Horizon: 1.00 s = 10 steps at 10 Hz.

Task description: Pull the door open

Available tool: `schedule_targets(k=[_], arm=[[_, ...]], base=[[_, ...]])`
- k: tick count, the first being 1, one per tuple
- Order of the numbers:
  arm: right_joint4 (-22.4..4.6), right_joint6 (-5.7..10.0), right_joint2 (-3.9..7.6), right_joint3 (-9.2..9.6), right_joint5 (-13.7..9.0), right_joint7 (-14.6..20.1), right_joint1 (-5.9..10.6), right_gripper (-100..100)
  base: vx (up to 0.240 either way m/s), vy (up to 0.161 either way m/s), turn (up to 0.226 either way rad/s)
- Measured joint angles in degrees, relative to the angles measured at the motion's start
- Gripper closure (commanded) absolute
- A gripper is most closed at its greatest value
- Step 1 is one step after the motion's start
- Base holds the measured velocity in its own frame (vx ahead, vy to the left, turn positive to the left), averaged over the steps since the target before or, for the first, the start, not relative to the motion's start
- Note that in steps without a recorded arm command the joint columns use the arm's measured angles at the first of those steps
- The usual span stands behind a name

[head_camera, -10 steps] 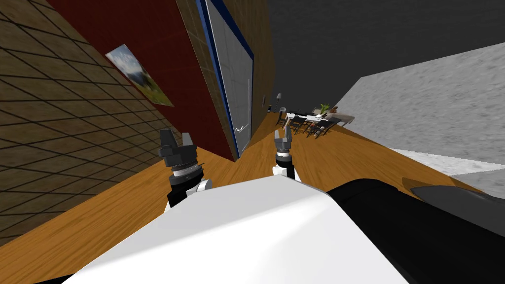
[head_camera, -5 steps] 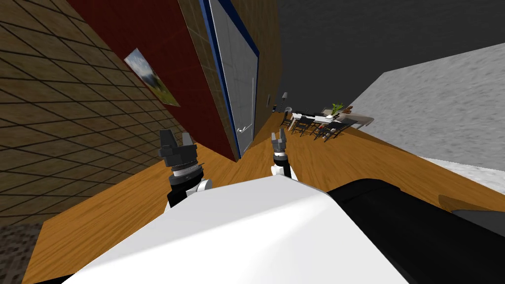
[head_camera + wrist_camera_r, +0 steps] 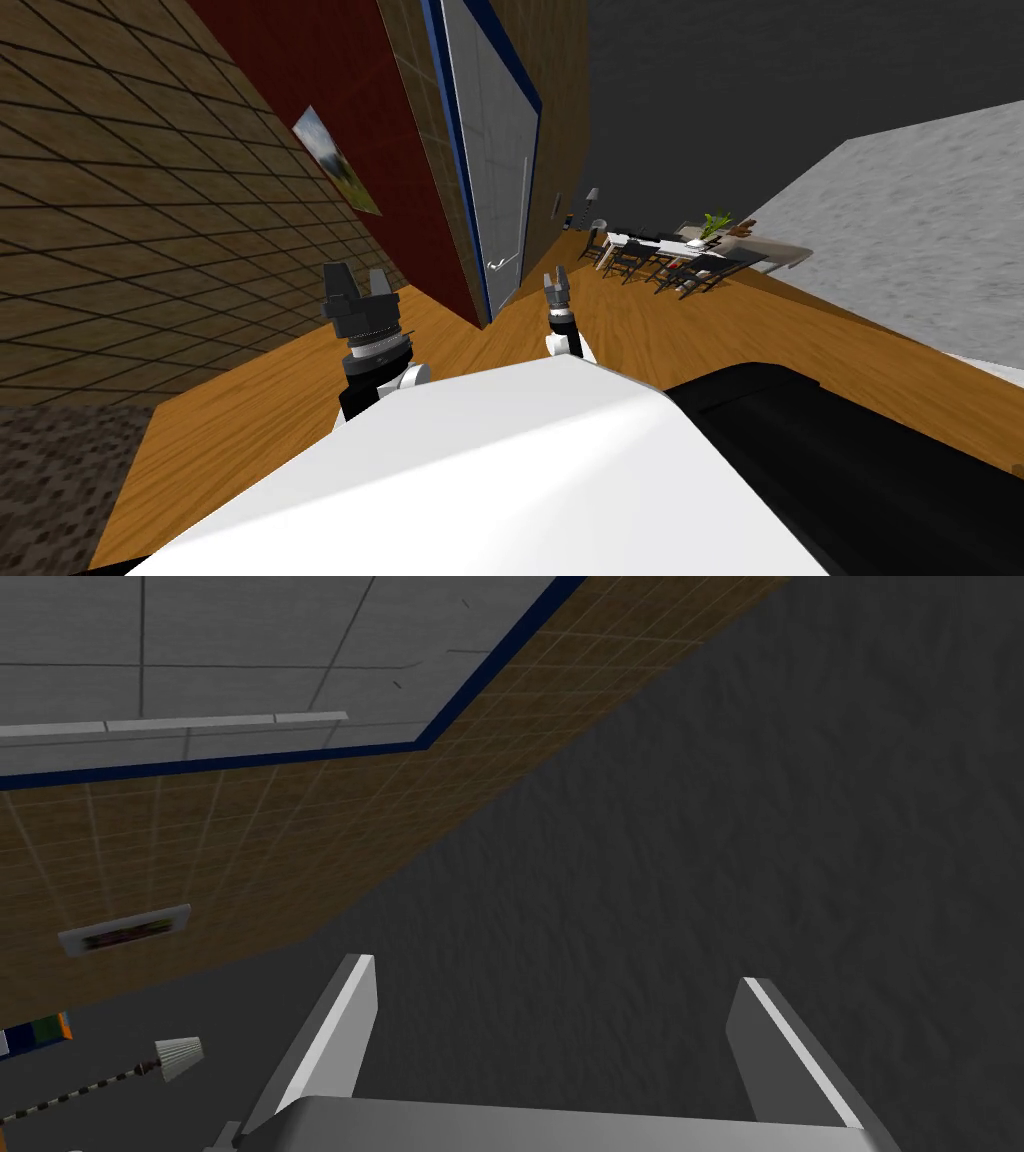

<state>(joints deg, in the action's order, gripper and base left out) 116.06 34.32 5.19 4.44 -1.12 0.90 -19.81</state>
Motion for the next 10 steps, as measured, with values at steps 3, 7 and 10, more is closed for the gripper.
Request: schedule_targets(k=[3, 7, 10], arm=[[-4.9, 0.43, 0.86, 0.16, -0.4, 0.4, 1.89, -100], [-10.8, 0.97, 1.76, 0.31, -0.9, 0.9, 4.40, -100], [-15.4, 1.61, 2.52, 0.41, -1.2, 1.3, 6.27, -100]], base=[[0.080, -0.078, 0.185], [0.055, -0.069, 0.142], [0.043, -0.073, 0.144]])
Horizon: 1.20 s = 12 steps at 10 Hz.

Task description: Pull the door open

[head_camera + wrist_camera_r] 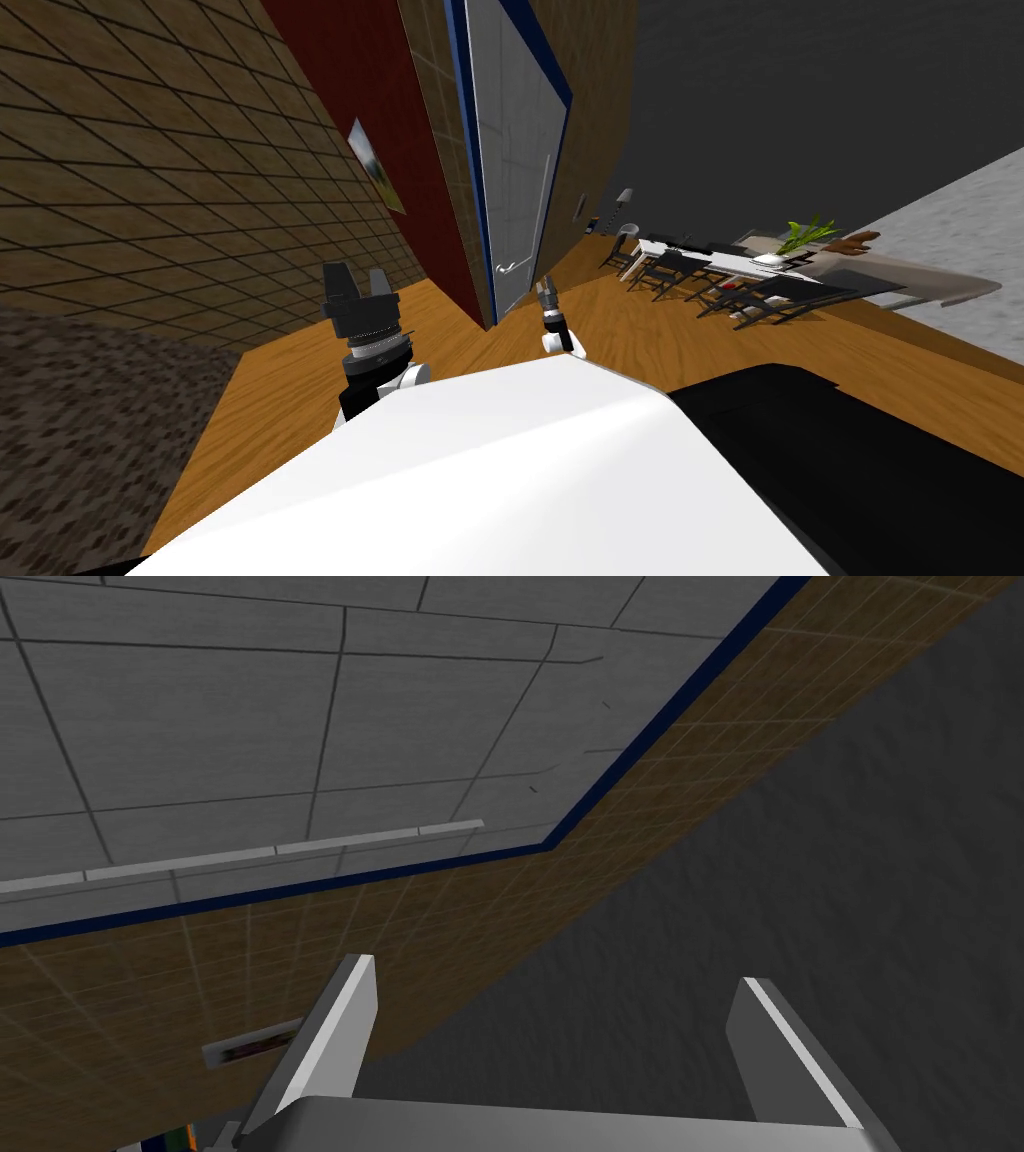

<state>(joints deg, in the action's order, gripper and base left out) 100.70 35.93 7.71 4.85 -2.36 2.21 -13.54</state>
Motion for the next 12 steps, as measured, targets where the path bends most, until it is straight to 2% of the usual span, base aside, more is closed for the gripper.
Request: schedule_targets(k=[2, 3, 5, 7, 9, 12], arm=[[-2.1, -0.26, 0.28, 0.29, -0.1, 0.0, 0.94, -100], [-3.7, 0.13, 0.27, 0.37, -0.2, 0.1, 1.46, -100], [-7.2, 0.51, 1.20, 0.15, -0.6, 0.6, 3.04, -100], [-10.2, 0.57, 1.35, 0.29, -0.7, 0.7, 4.63, -100], [-13.5, 1.03, 1.74, 0.49, -0.9, 0.8, 5.66, -100], [-17.8, 1.25, 2.36, 0.58, -1.3, 1.1, 7.62, -100]], base=[[0.053, -0.064, 0.129], [0.038, -0.059, 0.130], [0.056, -0.099, 0.211], [0.040, -0.079, 0.087], [0.055, -0.089, 0.232], [0.032, -0.076, 0.120]])
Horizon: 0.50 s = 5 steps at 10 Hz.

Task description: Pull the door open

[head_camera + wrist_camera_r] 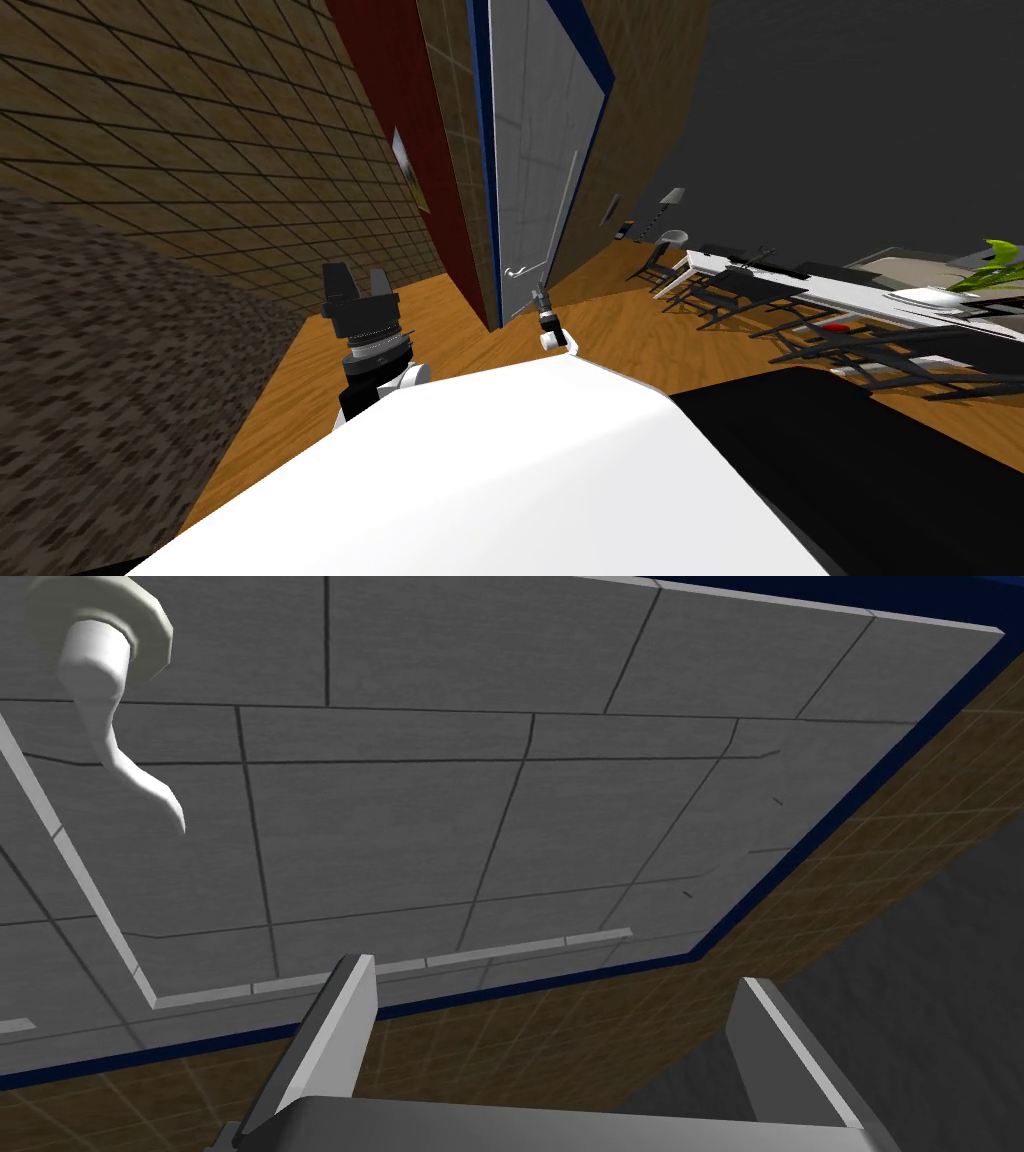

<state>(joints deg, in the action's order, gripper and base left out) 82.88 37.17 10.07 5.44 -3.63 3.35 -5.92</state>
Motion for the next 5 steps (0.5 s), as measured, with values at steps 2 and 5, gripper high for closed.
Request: schedule_targets(k=[2, 5], arm=[[-2.2, -0.19, 0.52, 0.04, -0.3, 0.3, 1.07, -100], [-7.6, 0.49, 1.44, 0.09, -0.7, 0.9, 3.58, -100]], base=[[0.025, -0.062, 0.106], [0.036, -0.097, 0.166]])
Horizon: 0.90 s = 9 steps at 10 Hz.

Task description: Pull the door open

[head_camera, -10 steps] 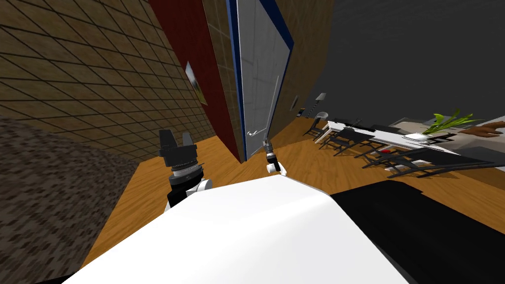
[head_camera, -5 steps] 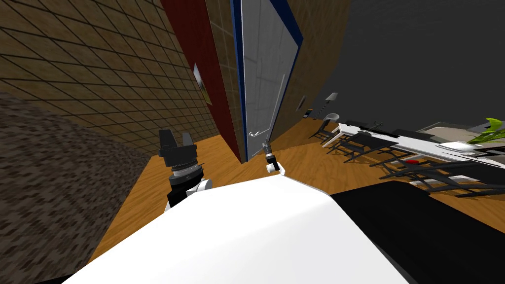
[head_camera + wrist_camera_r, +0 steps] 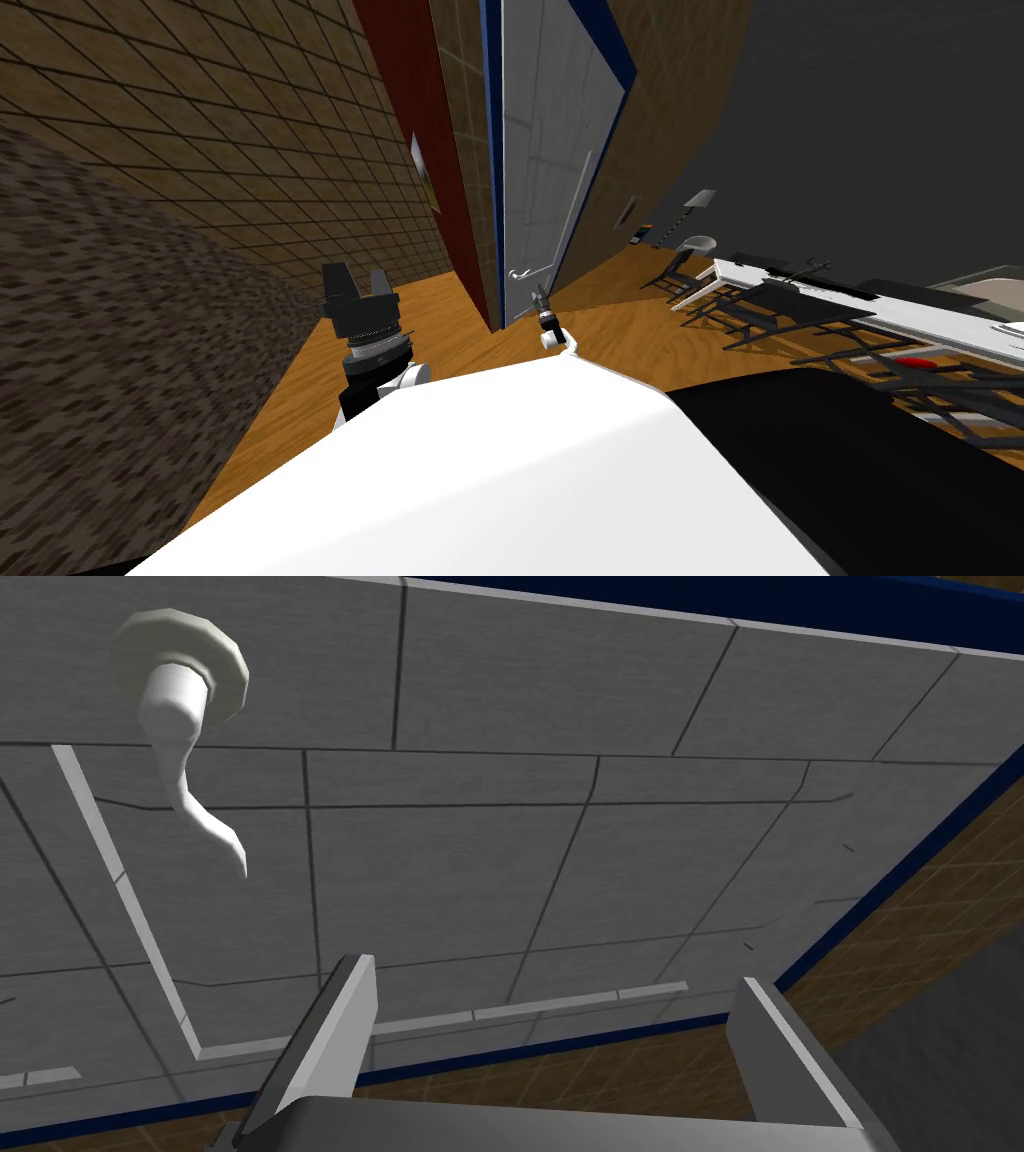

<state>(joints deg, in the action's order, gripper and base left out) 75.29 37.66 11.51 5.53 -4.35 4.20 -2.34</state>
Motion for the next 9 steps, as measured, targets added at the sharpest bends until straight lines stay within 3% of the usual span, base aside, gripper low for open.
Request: schedule_targets(k=[4, 9], arm=[[-4.9, 0.38, 0.57, 0.22, -0.3, 0.3, 1.82, -100], [-14.1, 1.04, 1.82, 0.40, -1.0, 1.0, 6.00, -100]], base=[[0.022, -0.072, 0.128], [0.027, -0.110, 0.203]])
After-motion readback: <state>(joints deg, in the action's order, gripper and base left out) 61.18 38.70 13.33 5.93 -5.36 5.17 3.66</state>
